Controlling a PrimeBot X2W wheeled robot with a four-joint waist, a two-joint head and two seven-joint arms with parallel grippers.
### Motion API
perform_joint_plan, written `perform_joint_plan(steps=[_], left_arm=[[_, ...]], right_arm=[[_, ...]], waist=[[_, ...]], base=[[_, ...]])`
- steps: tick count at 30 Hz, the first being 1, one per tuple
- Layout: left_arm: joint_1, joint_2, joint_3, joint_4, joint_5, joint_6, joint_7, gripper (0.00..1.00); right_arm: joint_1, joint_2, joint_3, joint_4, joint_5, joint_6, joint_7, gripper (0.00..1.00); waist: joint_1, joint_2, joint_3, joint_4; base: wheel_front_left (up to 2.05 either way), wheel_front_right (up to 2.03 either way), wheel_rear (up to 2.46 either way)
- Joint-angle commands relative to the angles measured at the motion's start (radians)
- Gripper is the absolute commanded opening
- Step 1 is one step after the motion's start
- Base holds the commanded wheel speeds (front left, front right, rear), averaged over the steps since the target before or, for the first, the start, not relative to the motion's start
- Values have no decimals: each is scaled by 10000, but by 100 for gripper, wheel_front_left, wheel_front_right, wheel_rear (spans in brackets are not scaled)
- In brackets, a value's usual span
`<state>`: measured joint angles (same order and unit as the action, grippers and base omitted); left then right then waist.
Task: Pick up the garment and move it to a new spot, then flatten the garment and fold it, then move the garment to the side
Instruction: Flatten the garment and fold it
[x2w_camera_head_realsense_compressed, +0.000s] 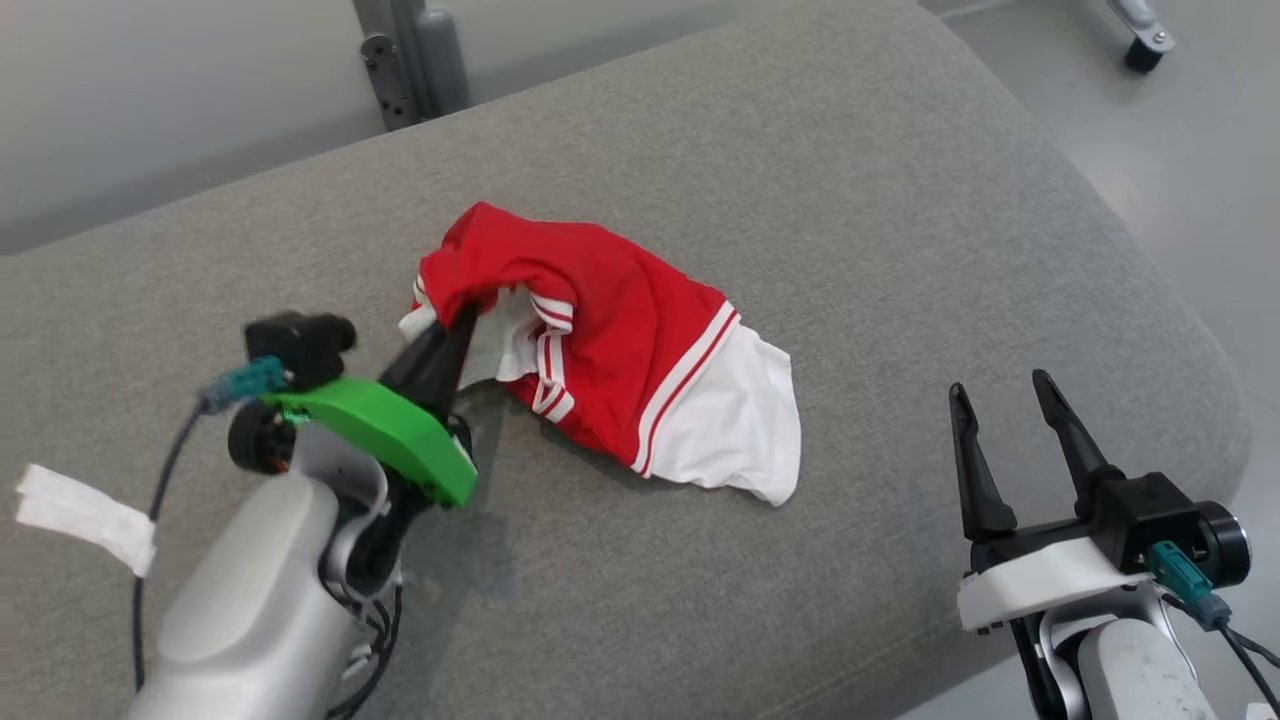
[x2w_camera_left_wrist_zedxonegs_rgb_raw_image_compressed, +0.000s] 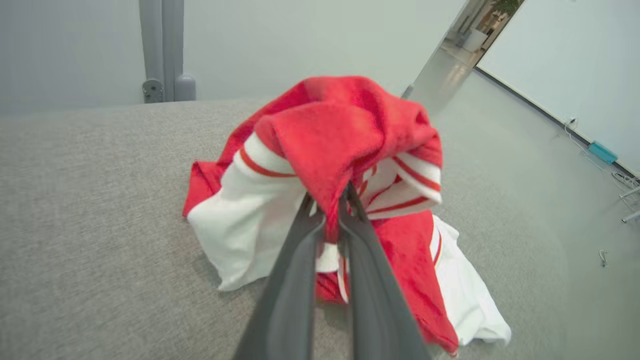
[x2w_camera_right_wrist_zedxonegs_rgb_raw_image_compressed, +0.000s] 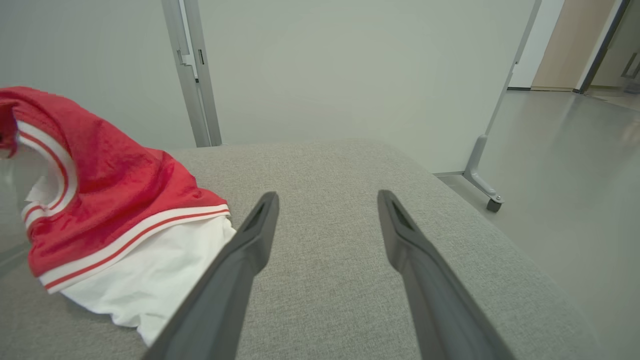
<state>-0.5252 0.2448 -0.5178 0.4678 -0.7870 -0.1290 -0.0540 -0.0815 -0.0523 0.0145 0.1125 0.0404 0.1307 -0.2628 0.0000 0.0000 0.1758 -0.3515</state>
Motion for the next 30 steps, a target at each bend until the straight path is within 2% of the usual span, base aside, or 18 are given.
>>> perform_joint_plan(steps=[1, 4, 8, 10, 12, 14, 18, 21, 25, 28, 30], left_arm=[[-368, 148, 275, -529, -376, -5, 249, 0], [-881, 303, 672, -1794, -945, 322, 1122, 0], [-1780, 637, 1330, -3305, -1385, 1329, 2232, 0], [-2221, 959, 1525, -3766, -1195, 1851, 2651, 0], [-2597, 1184, 1715, -4097, -969, 2380, 2911, 0], [-2814, 1166, 1975, -4359, -1066, 2861, 3010, 0], [-2669, 1215, 2088, -5135, -785, 3439, 2938, 0], [-1703, 685, 1753, -6044, -874, 3773, 2753, 0], [-322, -265, 738, -6922, -981, 4030, 2475, 0], [355, -1082, -252, -6473, -848, 3980, 2190, 0], [381, -1410, -704, -5727, -751, 3855, 1936, 0]], right_arm=[[74, -4, 58, -5, -83, 1, -31, 100], [62, -26, 137, -48, -82, -1, -31, 100], [-41, -51, 412, -29, -52, 1, -31, 100], [-48, -46, 497, -24, -6, -1, -31, 100], [-35, -40, 565, -23, 53, -1, -31, 100], [1, -33, 629, -6, 77, -1, -31, 100], [10, -19, 652, -20, 139, 1, -31, 100], [35, -12, 535, -40, 213, 1, -31, 100], [-20, 2, 447, -30, 300, 1, -31, 100], [-346, 9, 562, -34, 356, 1, -31, 100], [-568, 5, 681, 3, 458, 1, -31, 100]], waist=[[0, 0, -409, 661], [0, 0, -605, 1102], [0, 0, -815, 1500], [0, 0, -898, 1625], [0, 0, -947, 1717], [0, 0, -977, 1757], [0, 0, -901, 1721], [0, 0, -745, 1618], [0, 0, -364, 1482], [0, 0, 49, 1267], [0, 0, 317, 1023]], base=[[0, 0, 0], [0, 0, 0], [0, 0, 0], [0, 0, 0], [0, 0, 0], [0, 0, 0], [0, 0, 0], [0, 0, 0], [0, 0, 0], [0, 0, 0], [0, 0, 0]])
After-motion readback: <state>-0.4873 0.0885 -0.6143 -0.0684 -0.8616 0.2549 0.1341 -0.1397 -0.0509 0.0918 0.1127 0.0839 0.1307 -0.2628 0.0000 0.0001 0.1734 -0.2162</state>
